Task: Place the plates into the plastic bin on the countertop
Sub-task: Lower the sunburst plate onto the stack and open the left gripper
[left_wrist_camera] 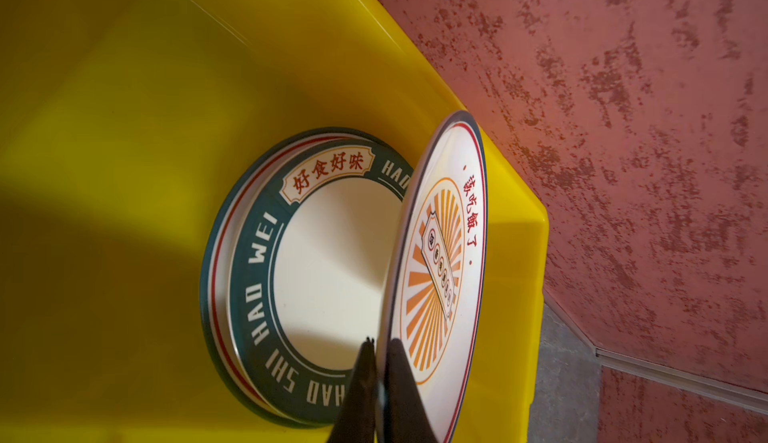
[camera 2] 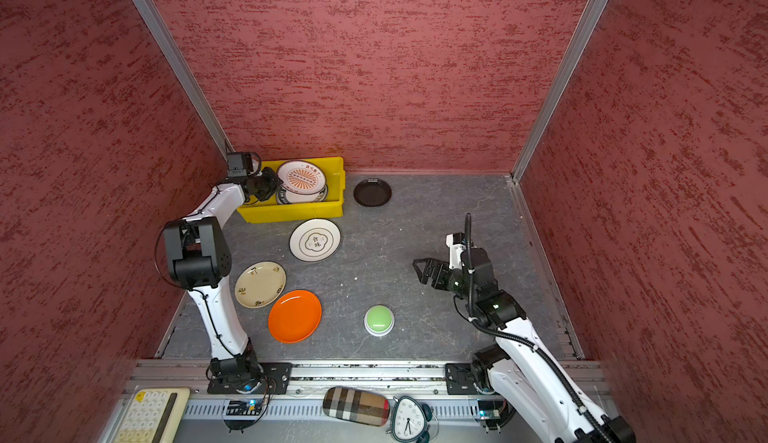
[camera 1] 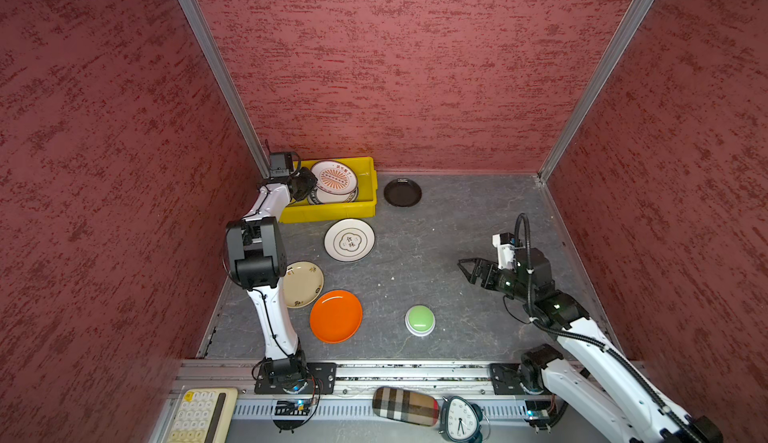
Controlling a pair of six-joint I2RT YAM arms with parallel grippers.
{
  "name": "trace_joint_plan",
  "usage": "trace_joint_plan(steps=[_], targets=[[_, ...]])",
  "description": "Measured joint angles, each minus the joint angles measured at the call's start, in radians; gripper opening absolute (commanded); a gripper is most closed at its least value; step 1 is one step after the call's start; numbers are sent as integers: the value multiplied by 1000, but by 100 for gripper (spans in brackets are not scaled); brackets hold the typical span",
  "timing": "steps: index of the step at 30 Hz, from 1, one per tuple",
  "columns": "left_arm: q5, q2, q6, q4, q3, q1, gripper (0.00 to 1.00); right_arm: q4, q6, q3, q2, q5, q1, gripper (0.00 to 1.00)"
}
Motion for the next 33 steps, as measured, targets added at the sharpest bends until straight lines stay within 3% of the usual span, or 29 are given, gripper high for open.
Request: trace_joint_plan(steps=[5,18,23,26,33], targets=[[-16,44,16,-50,68,-3,0,-19,0,0,-21,10,0,99],[-23,57,27,-61,39,-3,0,-33,0,0,-25,23,0,99],[-22,71,27,-61,40,2,4,-39,0,0,-37,24,0,99],[-19,85,27,-60,53,5,19,-41,0,0,-43,26,0,99],[-20,99,40,-79,60,9,31,-54,0,0,-47,26,0,99]])
